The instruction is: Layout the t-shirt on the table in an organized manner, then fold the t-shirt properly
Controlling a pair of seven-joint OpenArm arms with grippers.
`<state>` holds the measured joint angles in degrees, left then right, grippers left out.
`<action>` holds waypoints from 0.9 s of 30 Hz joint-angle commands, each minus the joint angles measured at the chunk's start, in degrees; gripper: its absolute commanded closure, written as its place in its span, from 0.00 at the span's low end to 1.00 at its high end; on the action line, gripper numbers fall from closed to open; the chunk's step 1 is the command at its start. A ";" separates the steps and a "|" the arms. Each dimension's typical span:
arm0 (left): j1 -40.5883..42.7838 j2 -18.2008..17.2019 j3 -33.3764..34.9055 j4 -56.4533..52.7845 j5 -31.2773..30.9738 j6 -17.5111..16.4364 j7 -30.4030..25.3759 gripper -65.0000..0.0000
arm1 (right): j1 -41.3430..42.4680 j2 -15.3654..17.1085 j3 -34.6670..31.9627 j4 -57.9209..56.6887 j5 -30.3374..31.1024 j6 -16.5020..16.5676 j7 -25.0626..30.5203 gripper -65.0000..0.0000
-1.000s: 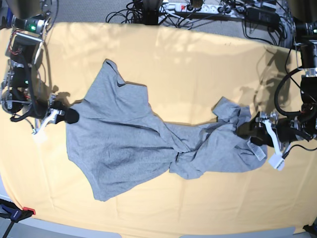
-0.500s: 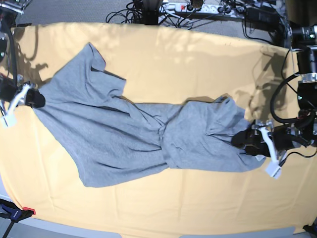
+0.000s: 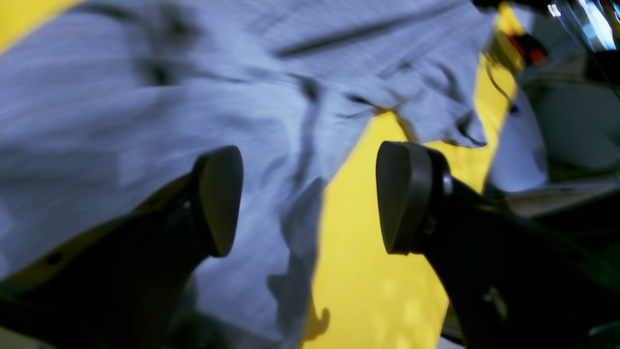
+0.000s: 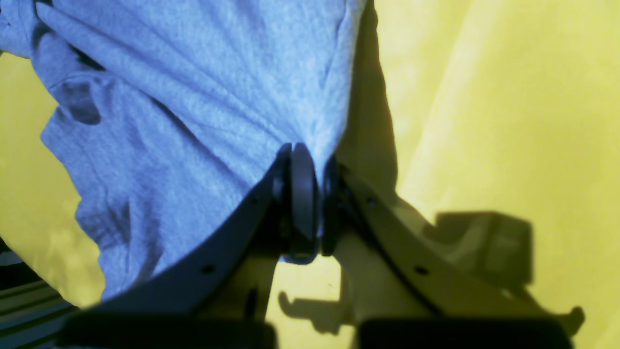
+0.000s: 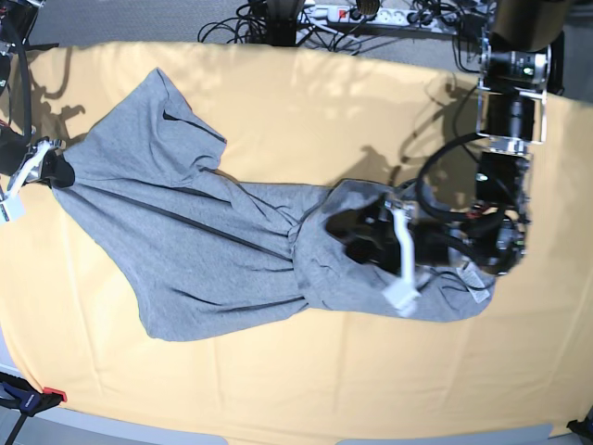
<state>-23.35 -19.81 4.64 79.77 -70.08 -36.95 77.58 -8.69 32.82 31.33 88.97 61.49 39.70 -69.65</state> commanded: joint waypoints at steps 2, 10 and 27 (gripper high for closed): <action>-2.73 0.94 1.53 0.81 -1.03 -0.92 -0.96 0.31 | 0.76 1.46 0.59 0.98 0.57 0.30 0.87 1.00; -5.88 6.40 6.32 0.76 14.36 -2.54 -3.96 0.31 | 0.76 1.46 0.59 0.98 -0.46 0.30 0.74 1.00; -5.79 7.43 9.35 0.74 27.58 3.06 -9.84 1.00 | 0.76 1.49 0.59 0.98 -0.28 0.30 0.81 1.00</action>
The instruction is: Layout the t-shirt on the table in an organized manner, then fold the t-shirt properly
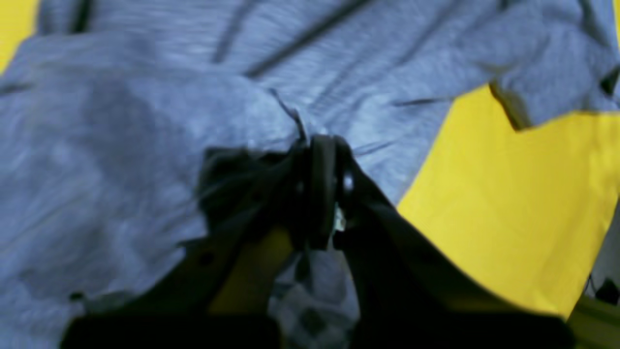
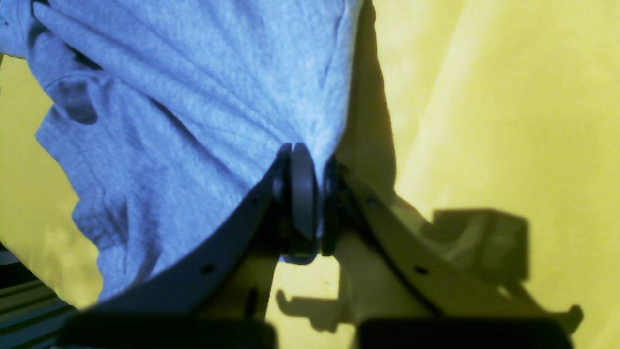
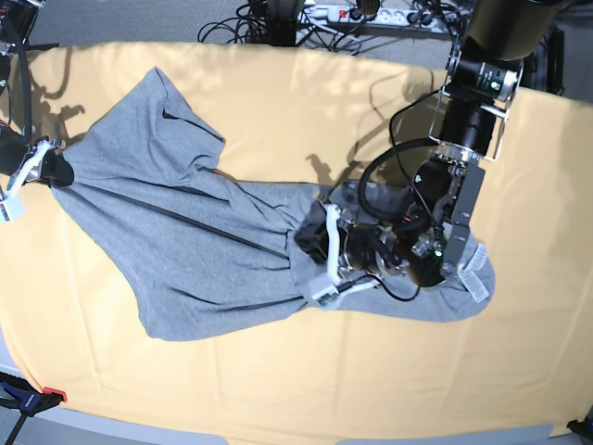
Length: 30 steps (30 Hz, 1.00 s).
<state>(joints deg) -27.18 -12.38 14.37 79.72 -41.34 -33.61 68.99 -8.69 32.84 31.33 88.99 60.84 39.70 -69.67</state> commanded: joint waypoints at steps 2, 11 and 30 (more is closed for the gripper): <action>-2.56 0.00 -2.99 0.85 -3.23 0.42 -0.81 1.00 | 0.76 1.46 0.59 0.96 0.37 0.30 0.85 1.00; -2.62 -3.78 -18.58 0.83 -19.76 0.57 6.80 1.00 | 0.79 1.49 0.59 0.96 0.17 0.30 0.87 1.00; 7.89 -17.68 -40.26 0.96 -43.66 -2.84 11.01 1.00 | 0.96 1.49 0.59 0.96 0.61 0.30 1.09 1.00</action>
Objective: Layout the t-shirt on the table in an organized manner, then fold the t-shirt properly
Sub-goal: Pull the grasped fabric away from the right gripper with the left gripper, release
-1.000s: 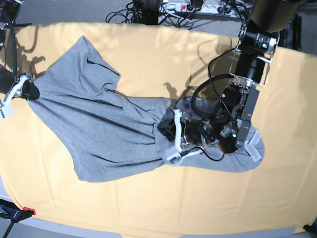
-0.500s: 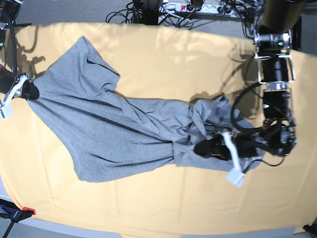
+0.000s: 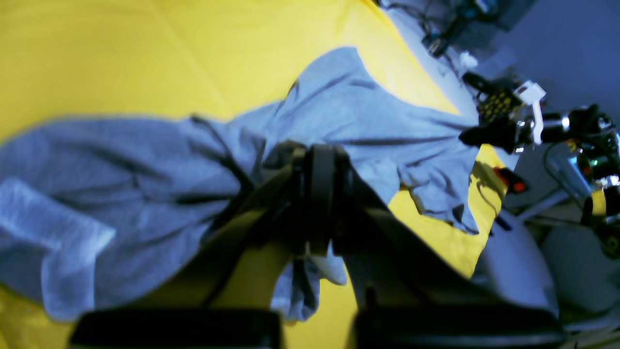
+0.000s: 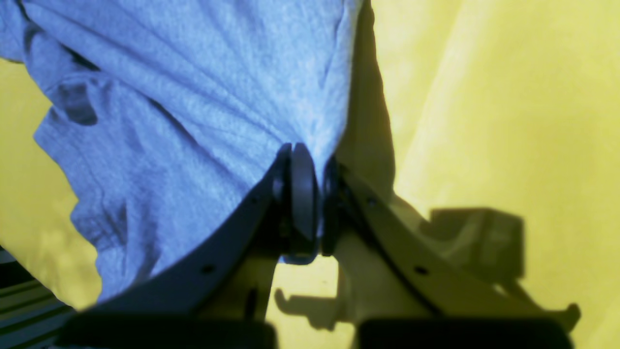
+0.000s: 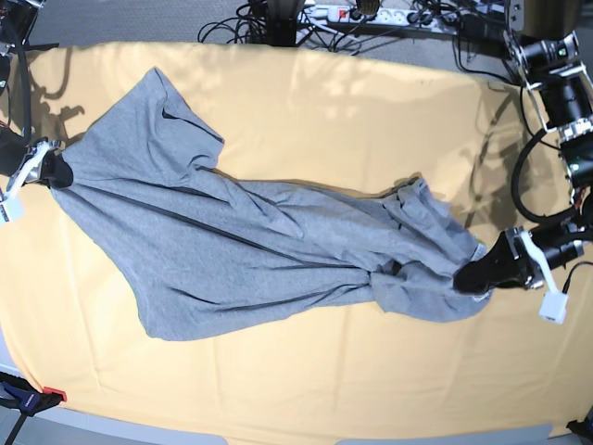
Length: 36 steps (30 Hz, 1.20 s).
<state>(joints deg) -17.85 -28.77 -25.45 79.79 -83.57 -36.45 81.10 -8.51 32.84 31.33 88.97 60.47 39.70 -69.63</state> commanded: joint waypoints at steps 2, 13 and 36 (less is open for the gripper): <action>0.37 -2.12 -1.05 1.01 -1.43 0.04 -1.10 1.00 | 0.79 1.49 0.59 0.98 0.98 0.30 1.05 1.00; 14.82 -3.13 -9.42 13.14 -1.43 0.66 -1.10 1.00 | 0.79 1.49 0.59 0.98 0.76 0.30 1.05 1.00; 42.27 -1.86 -28.57 26.32 -0.20 0.00 -1.10 1.00 | 0.79 1.49 0.59 0.98 0.79 0.30 1.03 1.00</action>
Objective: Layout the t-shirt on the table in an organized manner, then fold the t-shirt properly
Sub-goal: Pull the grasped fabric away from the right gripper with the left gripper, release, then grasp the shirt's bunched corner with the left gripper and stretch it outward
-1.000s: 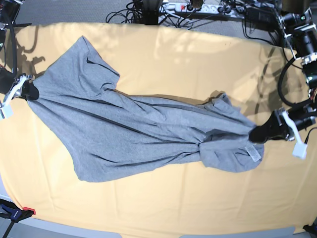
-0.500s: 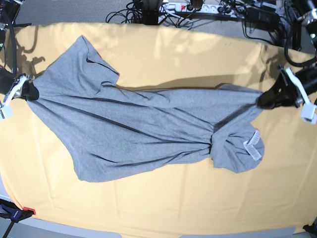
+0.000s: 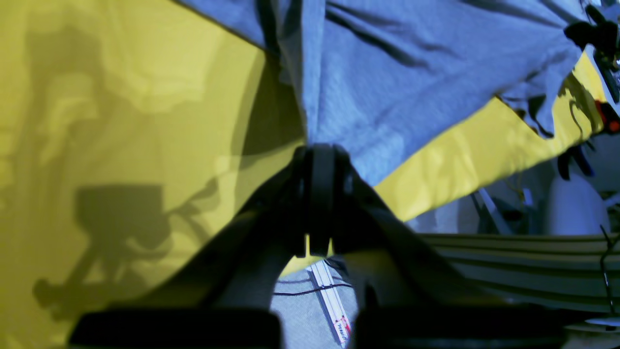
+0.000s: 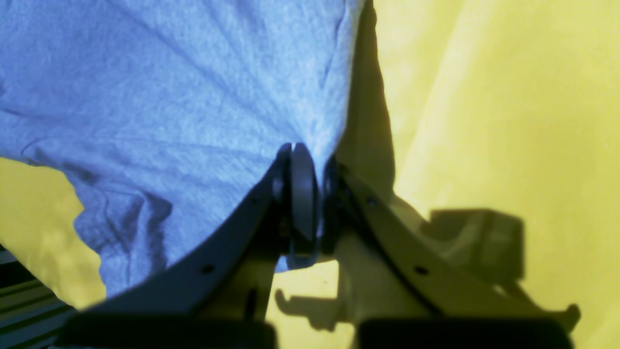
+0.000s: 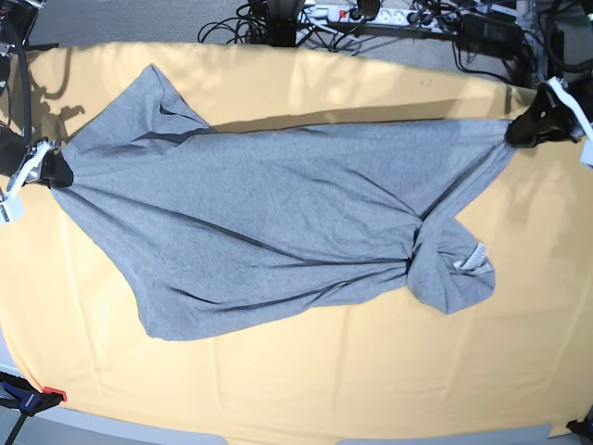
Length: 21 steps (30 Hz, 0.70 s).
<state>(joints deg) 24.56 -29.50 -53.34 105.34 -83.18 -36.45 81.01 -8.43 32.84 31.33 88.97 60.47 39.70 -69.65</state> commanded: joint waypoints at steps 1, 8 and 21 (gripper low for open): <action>-0.11 -1.14 -0.76 0.76 0.94 0.00 -1.01 1.00 | 0.70 1.49 0.59 0.98 0.79 0.30 1.03 1.00; -0.79 -1.31 -0.81 0.79 5.38 1.73 -1.01 0.43 | 0.70 1.49 0.59 0.98 0.76 0.30 0.85 1.00; -12.57 -4.85 -6.60 3.21 4.11 1.73 -1.07 0.24 | 0.70 1.49 0.59 0.98 0.79 0.30 -0.02 1.00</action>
<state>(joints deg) 12.21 -33.06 -59.48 107.72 -78.06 -34.76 80.82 -8.40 32.84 31.33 88.97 60.42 39.70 -70.54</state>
